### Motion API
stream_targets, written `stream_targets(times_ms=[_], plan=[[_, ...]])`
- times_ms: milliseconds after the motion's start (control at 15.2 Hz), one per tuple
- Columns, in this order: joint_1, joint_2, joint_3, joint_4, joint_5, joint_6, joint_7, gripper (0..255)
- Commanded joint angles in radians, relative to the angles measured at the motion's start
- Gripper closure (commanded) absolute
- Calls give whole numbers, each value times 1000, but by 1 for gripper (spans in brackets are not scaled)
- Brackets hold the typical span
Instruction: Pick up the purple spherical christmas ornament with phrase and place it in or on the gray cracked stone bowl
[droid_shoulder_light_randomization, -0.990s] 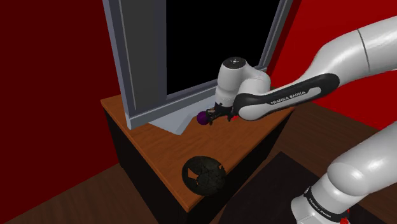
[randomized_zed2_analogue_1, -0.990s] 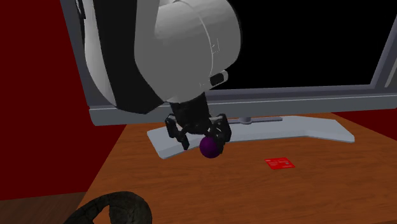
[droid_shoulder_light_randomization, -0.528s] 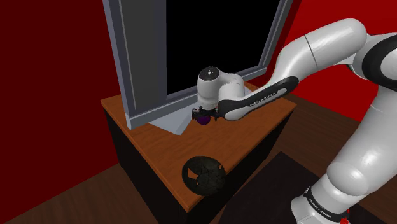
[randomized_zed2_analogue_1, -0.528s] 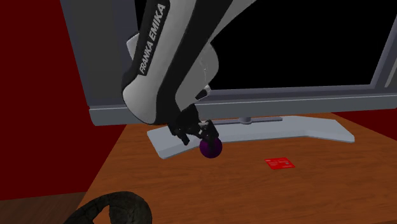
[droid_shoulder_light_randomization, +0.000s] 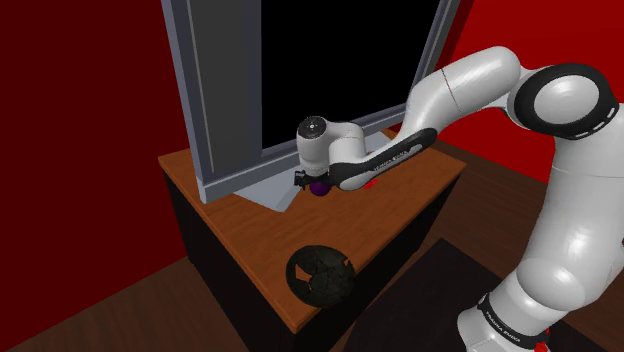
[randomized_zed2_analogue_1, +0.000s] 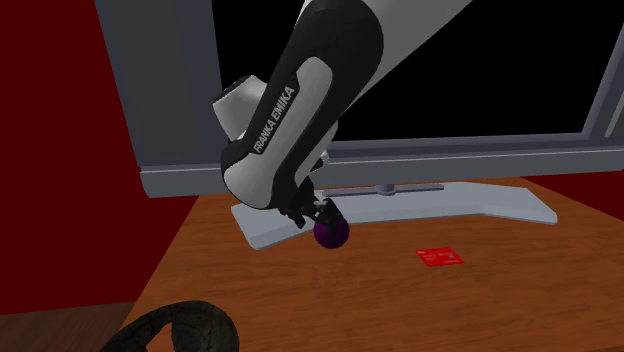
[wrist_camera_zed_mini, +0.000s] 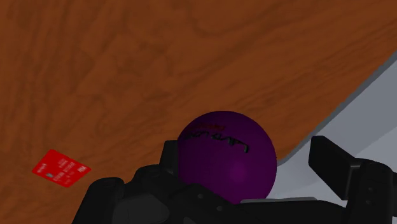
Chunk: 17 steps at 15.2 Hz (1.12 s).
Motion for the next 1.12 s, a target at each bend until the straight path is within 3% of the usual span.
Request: stream_targets(times_ms=[0, 594, 660, 1056], plan=[[2, 24, -13, 7, -23, 13, 12, 0], [2, 40, -21, 9, -38, 23, 19, 0], [2, 40, -21, 9, -38, 23, 19, 255], [2, 40, -21, 10, -38, 23, 19, 255]])
